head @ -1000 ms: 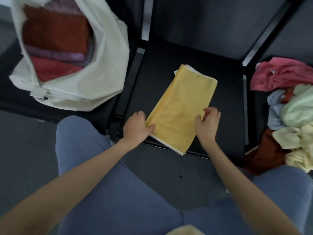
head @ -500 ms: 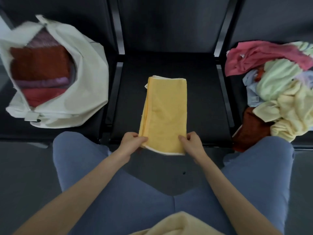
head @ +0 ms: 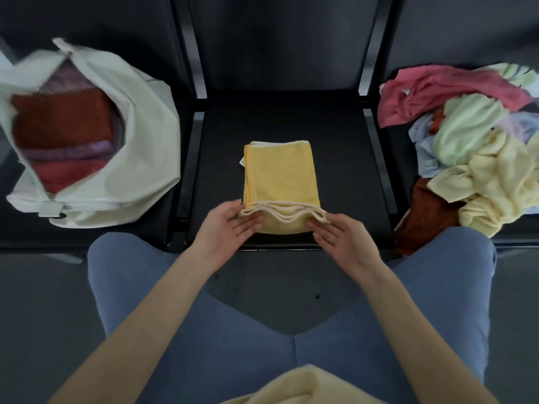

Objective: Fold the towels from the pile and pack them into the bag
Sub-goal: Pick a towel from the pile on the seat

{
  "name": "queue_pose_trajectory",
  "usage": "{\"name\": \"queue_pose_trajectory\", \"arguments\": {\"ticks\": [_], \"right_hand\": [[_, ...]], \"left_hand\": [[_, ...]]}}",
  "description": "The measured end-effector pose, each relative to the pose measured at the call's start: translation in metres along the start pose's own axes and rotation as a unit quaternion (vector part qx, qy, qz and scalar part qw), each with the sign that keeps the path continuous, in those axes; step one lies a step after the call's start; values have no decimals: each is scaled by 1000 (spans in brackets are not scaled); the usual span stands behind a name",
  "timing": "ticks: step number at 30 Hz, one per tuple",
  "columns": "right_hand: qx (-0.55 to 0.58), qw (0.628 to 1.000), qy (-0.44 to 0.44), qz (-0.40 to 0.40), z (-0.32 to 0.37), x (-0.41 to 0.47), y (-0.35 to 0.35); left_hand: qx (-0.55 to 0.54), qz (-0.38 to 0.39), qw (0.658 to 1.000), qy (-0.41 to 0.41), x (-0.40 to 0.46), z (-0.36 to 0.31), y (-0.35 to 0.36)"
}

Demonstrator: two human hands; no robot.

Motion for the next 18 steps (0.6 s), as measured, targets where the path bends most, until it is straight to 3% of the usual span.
{"name": "queue_pose_trajectory", "arguments": {"ticks": [2,5,10,12,13,14,15,17,18], "right_hand": [[25,1000,-1,6,4,7,12],[12,1000,-13,-22,8,20,29],[-46,995,4,-84,4,49,43],[-142,984,-50,-96,-3,55,42],[-213,968,-99,-92,-5,55,40],[-304,935,-165,-80,-5,53,38],[-407,878,-244,-63,-5,51,35],[-578,722,-381,-7,-6,49,30],[-639,649,-411,20,-8,52,27]], "left_hand": [[-47,-8,999,-14,12,-2,9],[-19,-43,998,29,34,2,21],[153,-92,978,106,54,16,38],[263,-78,942,195,55,17,39],[339,-66,903,257,54,17,38],[427,-53,843,323,53,16,34],[513,-35,764,390,53,15,29],[633,22,597,493,54,15,19],[670,49,533,515,55,15,14]]}}
Point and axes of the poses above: each hand's wrist, its own x-axis towards the middle knuckle, its own y-axis out of the palm, z = x × y, the point moved 2 cm from there along x, towards the middle knuckle, and after that the axes turned 12 degrees about -z, right-handed, at the moved point
